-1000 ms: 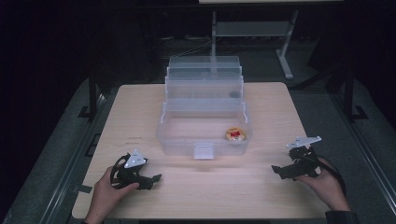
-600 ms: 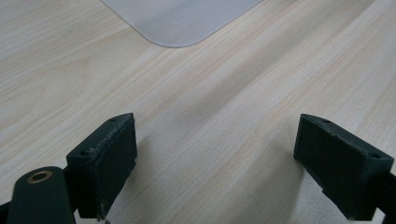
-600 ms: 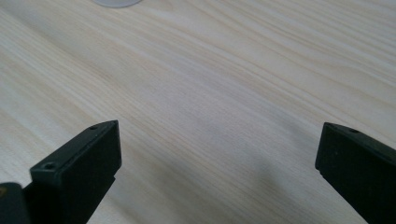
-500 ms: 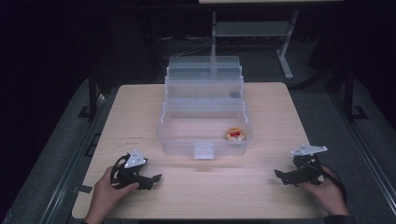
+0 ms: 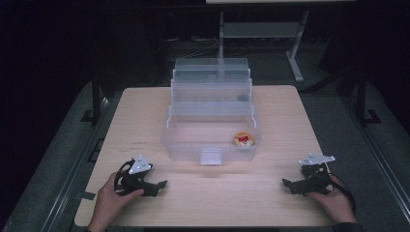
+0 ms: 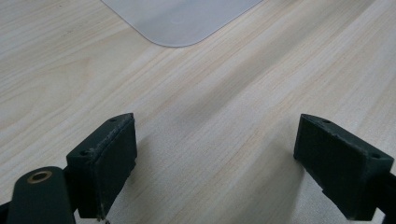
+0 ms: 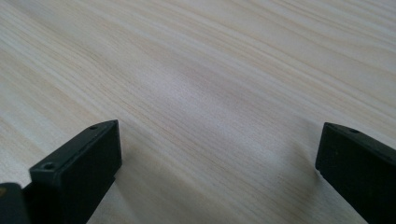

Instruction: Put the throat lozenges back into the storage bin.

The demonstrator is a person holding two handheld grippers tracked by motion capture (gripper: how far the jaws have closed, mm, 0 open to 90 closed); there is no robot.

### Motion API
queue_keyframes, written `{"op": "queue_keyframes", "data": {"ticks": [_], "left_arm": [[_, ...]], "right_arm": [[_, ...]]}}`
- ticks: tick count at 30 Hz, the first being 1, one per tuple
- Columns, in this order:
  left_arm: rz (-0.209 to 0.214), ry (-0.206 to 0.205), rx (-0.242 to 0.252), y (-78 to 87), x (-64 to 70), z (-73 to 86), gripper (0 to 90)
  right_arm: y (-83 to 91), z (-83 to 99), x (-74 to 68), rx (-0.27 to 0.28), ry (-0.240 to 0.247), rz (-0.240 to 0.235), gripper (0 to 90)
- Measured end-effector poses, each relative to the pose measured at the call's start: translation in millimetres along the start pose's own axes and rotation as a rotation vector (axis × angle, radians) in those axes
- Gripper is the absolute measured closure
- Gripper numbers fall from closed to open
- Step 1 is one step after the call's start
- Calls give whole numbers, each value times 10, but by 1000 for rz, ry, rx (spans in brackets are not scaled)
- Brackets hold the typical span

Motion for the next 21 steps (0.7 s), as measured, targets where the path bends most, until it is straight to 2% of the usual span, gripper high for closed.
{"op": "queue_keyframes", "data": {"ticks": [4, 10, 21], "left_arm": [[0, 0, 0, 0, 0, 0, 123], [0, 0, 0, 0, 0, 0, 123], [0, 0, 0, 0, 1, 0, 123]], "right_arm": [[-9, 20, 17, 12, -11, -8, 0], [-32, 69, 17, 74, -13, -19, 0], [-32, 72, 18, 75, -9, -21, 0]]}}
Point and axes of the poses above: each handheld gripper's, and its own axes: y roughly backward along the jaws, z roughly out of its underside, x roughly to its right, the point moved 1 cm from there along -y, roughly forward along the jaws, and after that the axes turned 4 degrees about y, right-handed, at the moved point
